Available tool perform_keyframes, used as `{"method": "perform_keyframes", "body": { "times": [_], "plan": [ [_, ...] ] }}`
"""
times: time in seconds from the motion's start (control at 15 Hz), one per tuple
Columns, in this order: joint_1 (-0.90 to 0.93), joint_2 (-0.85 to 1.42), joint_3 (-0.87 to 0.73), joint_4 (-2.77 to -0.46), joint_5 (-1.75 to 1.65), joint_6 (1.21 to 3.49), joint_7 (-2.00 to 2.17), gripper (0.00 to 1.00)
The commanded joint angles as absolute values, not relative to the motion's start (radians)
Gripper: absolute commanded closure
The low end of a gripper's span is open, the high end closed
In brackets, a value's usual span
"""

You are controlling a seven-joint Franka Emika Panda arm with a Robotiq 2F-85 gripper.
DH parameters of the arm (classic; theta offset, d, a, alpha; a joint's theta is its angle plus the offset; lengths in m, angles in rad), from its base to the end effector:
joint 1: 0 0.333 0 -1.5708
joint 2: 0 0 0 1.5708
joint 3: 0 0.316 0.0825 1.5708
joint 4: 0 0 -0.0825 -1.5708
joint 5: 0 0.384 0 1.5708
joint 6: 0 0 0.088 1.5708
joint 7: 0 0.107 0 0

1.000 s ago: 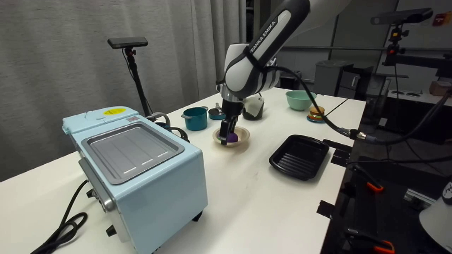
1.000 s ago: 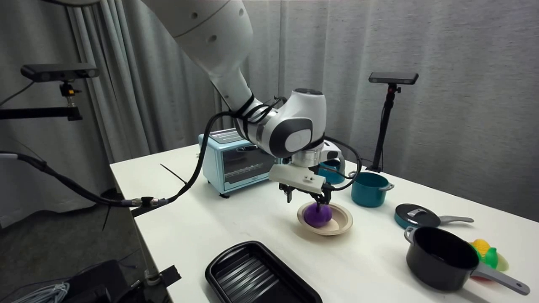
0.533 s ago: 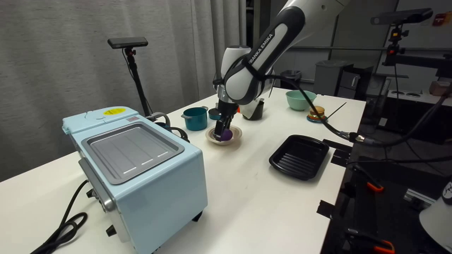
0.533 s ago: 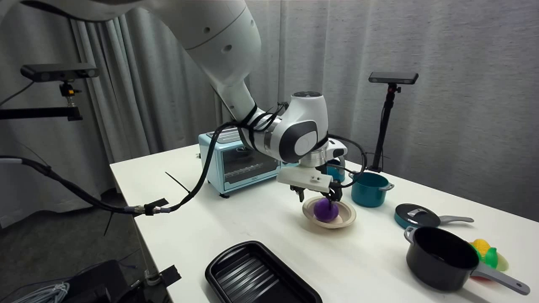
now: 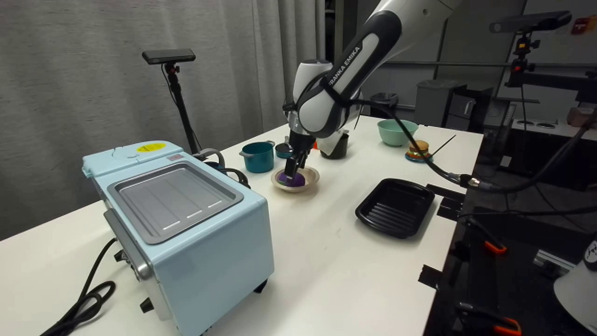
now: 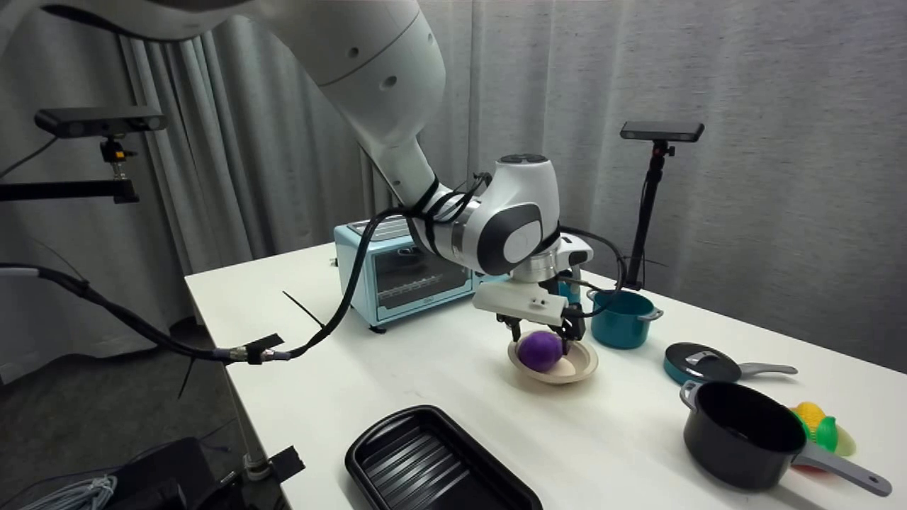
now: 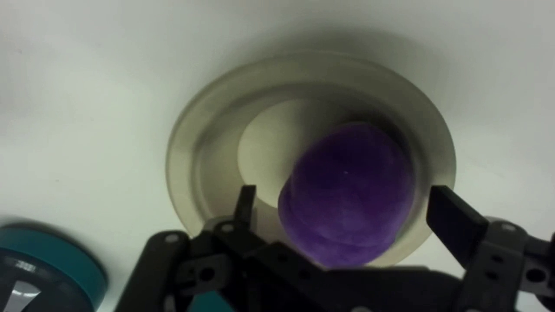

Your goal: Remove the purple plushy from the plate and put it on the table

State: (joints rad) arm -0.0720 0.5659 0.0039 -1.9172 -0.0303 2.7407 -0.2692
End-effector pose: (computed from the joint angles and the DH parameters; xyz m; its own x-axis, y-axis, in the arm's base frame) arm 0.6502 -0.0433 0.2212 0.9434 0.2280 0.2410 0.2139 -0.9733 0.0836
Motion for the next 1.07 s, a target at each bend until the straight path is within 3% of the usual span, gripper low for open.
{"method": "perform_keyframes", "body": {
  "times": [0.0,0.07,0.13,0.27,0.47,0.8,1.0],
  "plan": [
    [-0.06,0.618,-0.01,-1.881,-0.062,2.761,-0.229,0.0],
    [-0.061,0.628,-0.01,-1.874,-0.061,2.759,-0.226,0.04],
    [-0.062,0.634,-0.009,-1.867,-0.06,2.758,-0.225,0.26],
    [-0.065,0.64,-0.007,-1.858,-0.059,2.758,-0.228,0.31],
    [-0.073,0.634,-0.004,-1.851,-0.056,2.753,-0.233,0.57],
    [-0.084,0.572,0.008,-1.856,-0.044,2.738,-0.241,0.9],
    [-0.1,0.5,0.037,-1.869,-0.014,2.718,-0.252,0.96]
  ]
}}
